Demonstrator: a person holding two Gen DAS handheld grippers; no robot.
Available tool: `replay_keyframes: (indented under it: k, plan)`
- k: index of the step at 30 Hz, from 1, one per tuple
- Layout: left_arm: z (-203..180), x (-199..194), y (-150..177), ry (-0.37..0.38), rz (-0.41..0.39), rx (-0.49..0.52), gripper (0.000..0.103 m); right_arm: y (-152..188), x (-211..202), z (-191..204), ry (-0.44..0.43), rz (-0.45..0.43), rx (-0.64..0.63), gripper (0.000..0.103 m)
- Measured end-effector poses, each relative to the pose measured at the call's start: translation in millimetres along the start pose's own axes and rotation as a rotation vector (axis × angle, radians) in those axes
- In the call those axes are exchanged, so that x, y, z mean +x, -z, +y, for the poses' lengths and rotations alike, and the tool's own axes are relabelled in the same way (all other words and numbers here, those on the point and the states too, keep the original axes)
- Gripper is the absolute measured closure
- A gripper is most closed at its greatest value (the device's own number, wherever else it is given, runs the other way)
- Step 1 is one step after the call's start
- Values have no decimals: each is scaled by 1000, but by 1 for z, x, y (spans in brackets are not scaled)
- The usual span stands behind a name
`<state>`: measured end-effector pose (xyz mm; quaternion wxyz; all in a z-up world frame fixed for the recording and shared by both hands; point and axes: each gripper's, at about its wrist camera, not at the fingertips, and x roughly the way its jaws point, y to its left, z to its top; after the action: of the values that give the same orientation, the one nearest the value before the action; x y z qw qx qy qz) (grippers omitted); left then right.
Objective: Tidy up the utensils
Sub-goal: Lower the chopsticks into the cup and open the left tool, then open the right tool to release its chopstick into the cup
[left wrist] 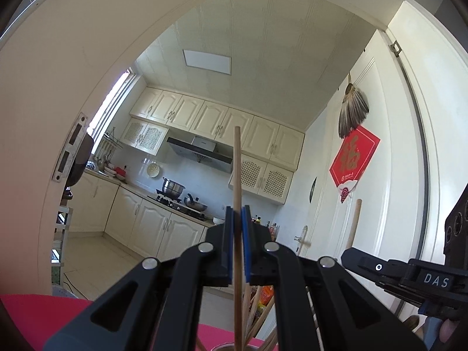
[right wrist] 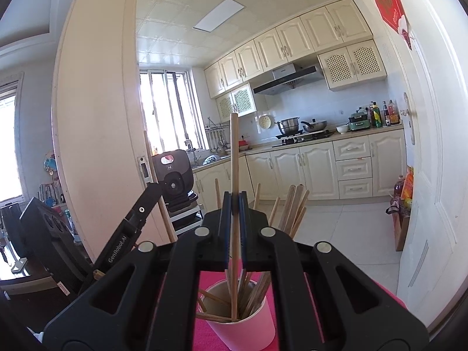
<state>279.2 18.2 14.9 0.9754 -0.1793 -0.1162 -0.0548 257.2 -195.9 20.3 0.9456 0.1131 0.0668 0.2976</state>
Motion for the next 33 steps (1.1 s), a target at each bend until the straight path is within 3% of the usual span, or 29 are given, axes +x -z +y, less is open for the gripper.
replay_keyframes:
  k: [9, 12, 15, 33]
  plan:
    - [-3, 5, 11, -15, 49, 26, 96, 6, 3, 0, -2, 26, 9, 98]
    - [-5, 5, 8, -18, 66, 37, 76, 5, 3, 1, 2, 30, 7, 97]
    - [-10, 3, 7, -18, 88, 64, 76, 6, 2, 3, 11, 34, 7, 97]
    - [-16, -12, -11, -28, 234, 126, 51, 13, -7, 21, 92, 67, -16, 97]
